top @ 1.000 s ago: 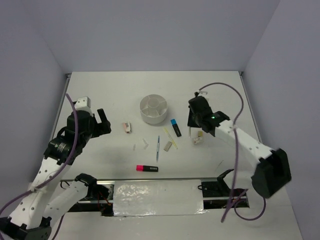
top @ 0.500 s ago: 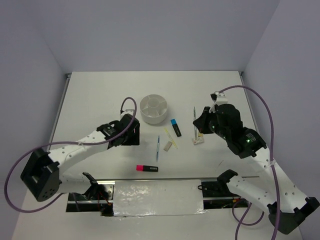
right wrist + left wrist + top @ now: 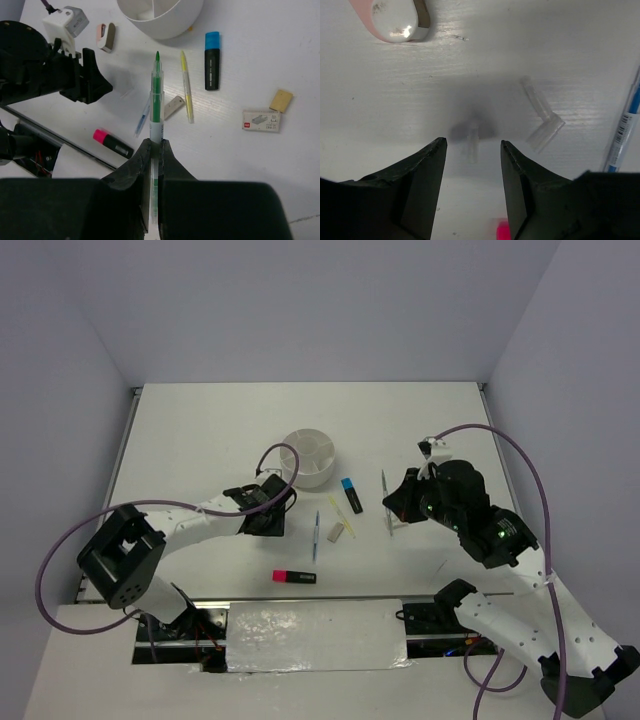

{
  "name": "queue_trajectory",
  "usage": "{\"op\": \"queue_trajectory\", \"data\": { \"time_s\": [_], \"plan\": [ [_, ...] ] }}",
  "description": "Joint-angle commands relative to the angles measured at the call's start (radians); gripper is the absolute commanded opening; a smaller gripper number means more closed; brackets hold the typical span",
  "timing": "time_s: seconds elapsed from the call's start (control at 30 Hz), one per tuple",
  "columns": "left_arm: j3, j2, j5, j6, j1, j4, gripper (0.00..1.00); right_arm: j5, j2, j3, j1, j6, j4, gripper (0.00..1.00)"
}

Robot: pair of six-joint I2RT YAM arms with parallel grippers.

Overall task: Sort the stationery into containers
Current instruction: Close the pen cap on the pen.

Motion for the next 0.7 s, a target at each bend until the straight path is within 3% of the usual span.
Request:
{"op": "queue_trajectory", "data": {
  "time_s": [0.0, 0.27, 0.47, 0.67],
  "plan": [
    [-0.004, 0.036, -0.025, -0.014, -0.003, 0.03, 0.59, -0.025, -0.014, -0.001, 0.012, -0.006, 0.012, 0.0],
    [-0.033, 0.019, -0.028, -0.014, -0.005, 0.041, 0.58, -0.027, -0.011, -0.004, 0.023, 0.0, 0.019, 0.01],
    [-0.035, 0.037, -0.035, -0.014, -0.005, 0.032, 0.5, -0.024, -0.001, 0.004, 0.037, 0.007, 0.023, 0.01],
    [-0.042, 0.056, -0.017, -0.011, -0.003, 0.044, 0.36, -0.016, -0.004, 0.008, 0.046, 0.008, 0.016, 0.01]
  ]
}}
